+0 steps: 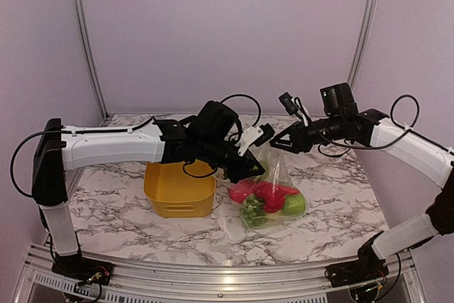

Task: Place the food in the zip-top bag and seal the zipper
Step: Pass from the left arm to the right

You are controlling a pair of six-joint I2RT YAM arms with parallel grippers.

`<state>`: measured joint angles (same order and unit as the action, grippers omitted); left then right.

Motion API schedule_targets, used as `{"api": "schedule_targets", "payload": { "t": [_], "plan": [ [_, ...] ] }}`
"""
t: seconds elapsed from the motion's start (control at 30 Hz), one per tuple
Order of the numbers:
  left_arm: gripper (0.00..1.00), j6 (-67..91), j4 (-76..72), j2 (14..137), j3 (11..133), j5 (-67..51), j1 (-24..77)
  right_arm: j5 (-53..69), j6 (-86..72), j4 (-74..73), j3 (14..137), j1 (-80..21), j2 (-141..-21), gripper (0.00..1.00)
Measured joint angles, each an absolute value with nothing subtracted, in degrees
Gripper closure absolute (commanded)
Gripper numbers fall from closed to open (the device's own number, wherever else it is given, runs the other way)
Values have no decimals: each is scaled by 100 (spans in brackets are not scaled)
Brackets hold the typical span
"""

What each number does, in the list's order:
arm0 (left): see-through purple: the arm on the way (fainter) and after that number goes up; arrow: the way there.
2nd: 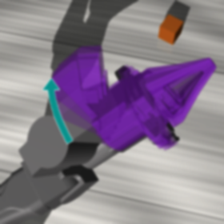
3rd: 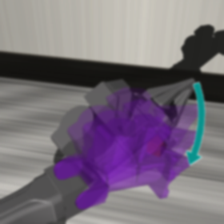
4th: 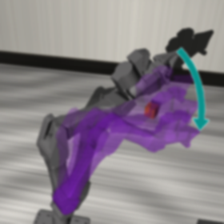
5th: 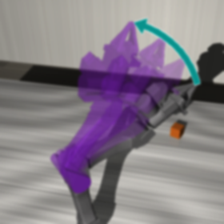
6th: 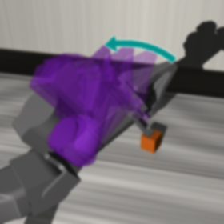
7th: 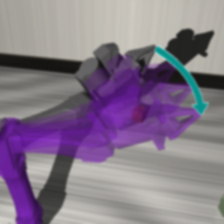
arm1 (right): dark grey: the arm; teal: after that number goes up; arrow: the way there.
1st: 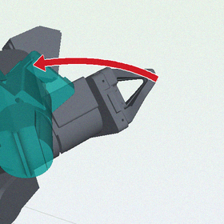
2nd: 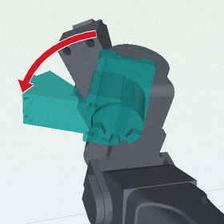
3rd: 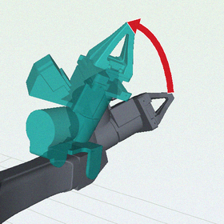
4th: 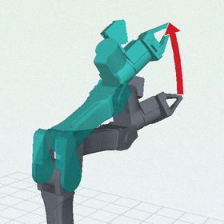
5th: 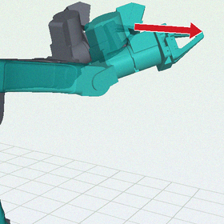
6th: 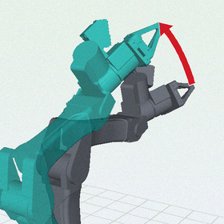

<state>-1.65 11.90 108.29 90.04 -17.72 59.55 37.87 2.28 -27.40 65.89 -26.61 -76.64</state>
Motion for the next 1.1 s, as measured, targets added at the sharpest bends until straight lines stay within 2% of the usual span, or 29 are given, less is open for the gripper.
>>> {"api": "schedule_targets", "payload": {
  "t": [0.13, 0.3, 0.63, 0.8, 0.87, 0.97, 1.07, 1.1],
  "plan": [
    [100, -180, 1199, 10763, 8906, -1734, 5937, 3959, 242, -2635, 6517, -2661, -7745, 64],
    [100, -191, 1208, 10689, 8851, -1697, 5918, 4069, 255, -2574, 6410, -2661, -7780, 72],
    [100, -187, 1214, 10674, 8836, -1684, 5918, 4150, 255, -2423, 6337, -2679, -7929, 100],
    [100, -185, 1225, 10672, 8831, -1645, 5918, 4082, 255, -2403, 6337, -2679, -7940, 100],
    [90, -185, 1229, 10672, 8829, -1627, 5918, 4036, 252, -2408, 6337, -2679, -7940, 100],
    [57, -158, 1256, 10667, 8823, -1540, 5918, 3927, 248, -2502, 6399, -2689, -7933, 100],
    [41, -108, 1356, 10589, 8764, -1271, 5918, 3802, 250, -2749, 6582, -2711, -7863, 100],
    [39, -71, 1354, 10510, 8698, -1181, 5918, 3778, 252, -2818, 6635, -2720, -7800, 100]
  ]
}}
